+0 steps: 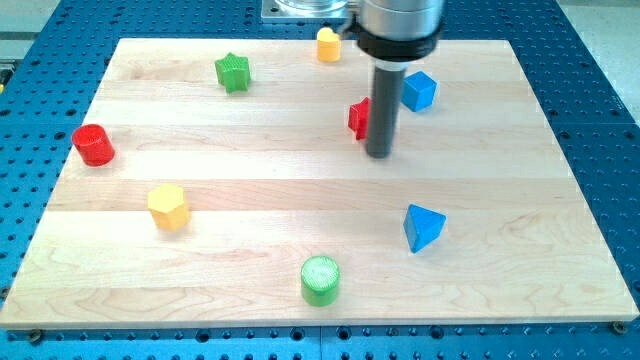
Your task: Place the cube at the top right of the triangle
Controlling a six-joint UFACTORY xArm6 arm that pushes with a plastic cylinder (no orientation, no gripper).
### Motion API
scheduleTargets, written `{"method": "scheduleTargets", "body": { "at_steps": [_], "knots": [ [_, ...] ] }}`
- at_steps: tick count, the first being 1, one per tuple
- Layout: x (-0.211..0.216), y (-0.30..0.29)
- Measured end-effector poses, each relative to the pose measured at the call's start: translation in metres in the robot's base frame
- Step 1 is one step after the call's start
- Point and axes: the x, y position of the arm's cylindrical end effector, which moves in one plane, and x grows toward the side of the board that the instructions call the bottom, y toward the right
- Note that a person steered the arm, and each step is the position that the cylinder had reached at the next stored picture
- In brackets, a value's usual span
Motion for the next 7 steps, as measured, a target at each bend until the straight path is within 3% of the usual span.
{"method": "scheduleTargets", "body": {
  "at_steps": [1, 2, 3, 5, 7],
  "knots": [
    [-0.003, -0.074],
    [-0.052, -0.175],
    [-0.117, -0.139],
    [-0.114, 0.028],
    [-0.064, 0.101]
  ]
}}
